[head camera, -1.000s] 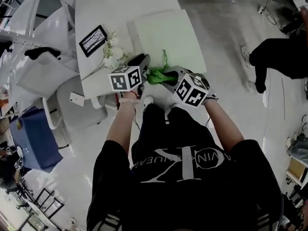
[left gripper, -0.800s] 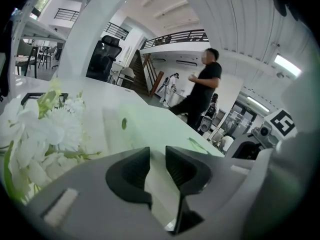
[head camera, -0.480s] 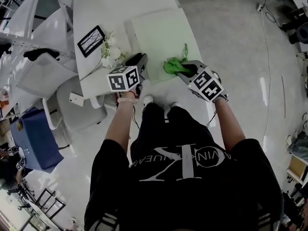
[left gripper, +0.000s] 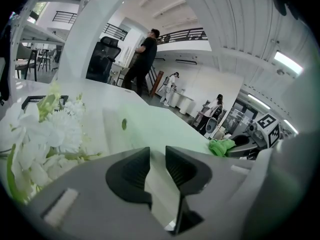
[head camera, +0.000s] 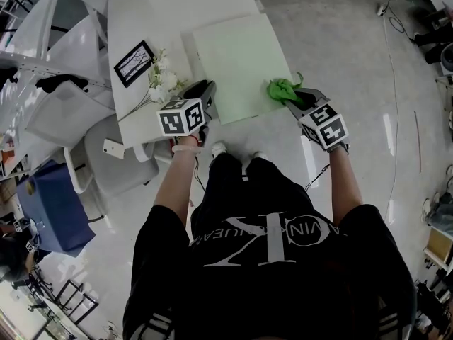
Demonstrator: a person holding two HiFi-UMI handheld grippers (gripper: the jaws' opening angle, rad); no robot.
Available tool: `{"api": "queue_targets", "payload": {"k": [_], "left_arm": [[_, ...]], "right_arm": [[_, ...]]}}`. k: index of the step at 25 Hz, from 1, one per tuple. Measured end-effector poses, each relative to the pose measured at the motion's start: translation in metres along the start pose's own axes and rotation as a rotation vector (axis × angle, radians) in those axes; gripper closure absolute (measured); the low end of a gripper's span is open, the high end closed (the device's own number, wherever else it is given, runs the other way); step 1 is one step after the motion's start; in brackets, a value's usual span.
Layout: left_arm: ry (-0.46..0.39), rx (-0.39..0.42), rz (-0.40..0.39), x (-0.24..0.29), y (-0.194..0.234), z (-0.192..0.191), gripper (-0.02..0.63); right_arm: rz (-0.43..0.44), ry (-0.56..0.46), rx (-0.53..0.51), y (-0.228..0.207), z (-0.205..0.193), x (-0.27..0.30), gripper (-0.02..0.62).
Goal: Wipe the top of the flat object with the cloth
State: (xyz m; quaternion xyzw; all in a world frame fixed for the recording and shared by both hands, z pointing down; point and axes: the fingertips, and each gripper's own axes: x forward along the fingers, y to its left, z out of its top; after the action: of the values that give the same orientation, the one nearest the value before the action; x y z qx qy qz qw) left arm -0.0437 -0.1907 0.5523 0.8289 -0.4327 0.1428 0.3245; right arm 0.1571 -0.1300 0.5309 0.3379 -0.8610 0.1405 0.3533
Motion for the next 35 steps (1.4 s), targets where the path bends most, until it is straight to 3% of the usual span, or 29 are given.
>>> {"api": "queue_targets", "payload": {"k": [6, 12, 17, 19, 24, 35], "left_arm": [[0.006, 0.005, 0.0, 0.0, 0.0, -0.001, 0.5], [-0.001, -0.024, -0.003, -0.001, 0.001, 0.0, 0.5], [-0.055, -0.055, -0.021, -0.002, 0.002, 0.003, 0.502], [-0.118, -0.027, -0.008, -0.011, 0.003, 0.009, 0.554], [-0.288, 0.07, 0.023, -0.042, 0.004, 0.044, 0.589], [-0.462, 0.183, 0.165, -0.102, 0.017, 0.102, 0.595]], "right_arm": [[-0.091, -0.003, 0.107, -0.028, -0.02, -0.016, 0.517], [-0.122, -0.037, 0.268, -0.045, -0.035, -0.02, 0.517], [-0.235, -0.082, 0.344, -0.066, -0.035, -0.029, 0.517], [-0.252, -0.133, 0.344, -0.069, -0.023, -0.033, 0.517], [-0.251, -0.237, 0.305, -0.071, 0.021, -0.032, 0.517], [-0.201, -0.39, 0.192, -0.059, 0.115, -0.03, 0.517]]}}
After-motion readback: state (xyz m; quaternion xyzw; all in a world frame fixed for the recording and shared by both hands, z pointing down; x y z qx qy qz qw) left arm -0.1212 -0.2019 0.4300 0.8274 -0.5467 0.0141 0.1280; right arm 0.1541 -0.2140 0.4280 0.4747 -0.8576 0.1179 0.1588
